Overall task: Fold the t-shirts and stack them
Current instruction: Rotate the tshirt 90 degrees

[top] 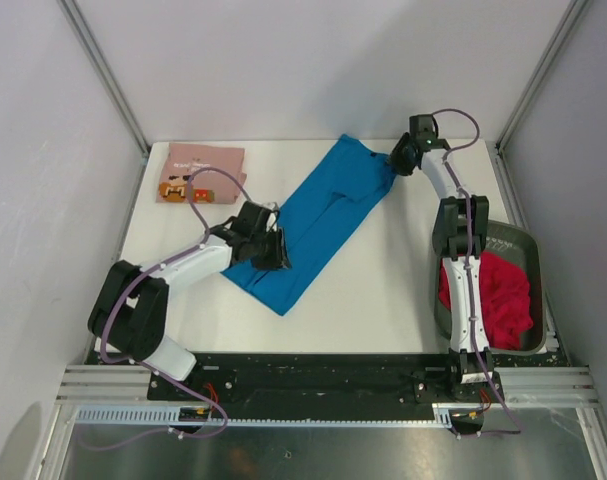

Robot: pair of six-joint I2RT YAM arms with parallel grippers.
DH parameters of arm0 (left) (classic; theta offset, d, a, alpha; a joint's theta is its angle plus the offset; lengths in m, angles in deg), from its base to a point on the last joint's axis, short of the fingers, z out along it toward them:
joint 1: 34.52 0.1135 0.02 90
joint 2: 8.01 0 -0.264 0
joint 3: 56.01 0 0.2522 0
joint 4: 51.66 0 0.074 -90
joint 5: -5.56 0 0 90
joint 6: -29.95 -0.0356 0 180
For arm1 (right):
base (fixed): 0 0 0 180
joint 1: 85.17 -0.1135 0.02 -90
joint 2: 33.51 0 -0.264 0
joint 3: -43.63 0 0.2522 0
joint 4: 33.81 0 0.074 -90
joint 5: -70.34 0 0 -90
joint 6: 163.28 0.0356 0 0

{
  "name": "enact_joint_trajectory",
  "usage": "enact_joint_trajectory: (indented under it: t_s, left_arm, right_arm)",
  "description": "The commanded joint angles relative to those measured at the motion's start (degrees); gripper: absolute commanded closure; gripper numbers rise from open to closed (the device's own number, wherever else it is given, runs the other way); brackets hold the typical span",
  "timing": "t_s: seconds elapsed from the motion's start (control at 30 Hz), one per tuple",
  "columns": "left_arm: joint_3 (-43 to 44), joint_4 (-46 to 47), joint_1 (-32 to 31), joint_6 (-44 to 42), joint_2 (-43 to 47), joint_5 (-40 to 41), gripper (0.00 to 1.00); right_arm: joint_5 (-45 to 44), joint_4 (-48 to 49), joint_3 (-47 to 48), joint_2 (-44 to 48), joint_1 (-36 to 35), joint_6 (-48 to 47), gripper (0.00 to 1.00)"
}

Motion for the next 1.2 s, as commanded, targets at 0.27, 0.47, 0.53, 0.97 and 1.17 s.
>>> enact_joint_trajectory:
  t_s: [0.27, 0.47, 0.53, 0.97, 1.17]
  left_arm:
    - [-3.7, -1.4, -7.8, 0.5, -3.3, 6.0, 0.61]
    - [-3.8, -1.4, -11.8, 2.5, -6.5, 7.6, 0.63]
    - [-3.4, -1.4, -13.6, 3.3, -7.6, 7.3, 0.63]
    - [11.2, -1.1, -30.9, 13.8, -19.5, 1.2, 0.64]
    - [18.9, -1.0, -34.7, 13.8, -20.4, 0.2, 0.64]
  right_arm:
    - [0.3, -1.6, -4.7, 8.9, 0.2, -6.8, 0.41]
    - [-1.8, -5.4, -6.6, 12.2, 0.7, -7.0, 0.41]
    - [-2.1, -5.4, -9.4, 14.0, 0.7, -7.2, 0.42]
    - [-1.5, -2.6, -35.4, 33.8, 1.4, -6.4, 0.42]
    - [-0.6, -0.9, -52.1, 48.8, 0.3, -5.8, 0.43]
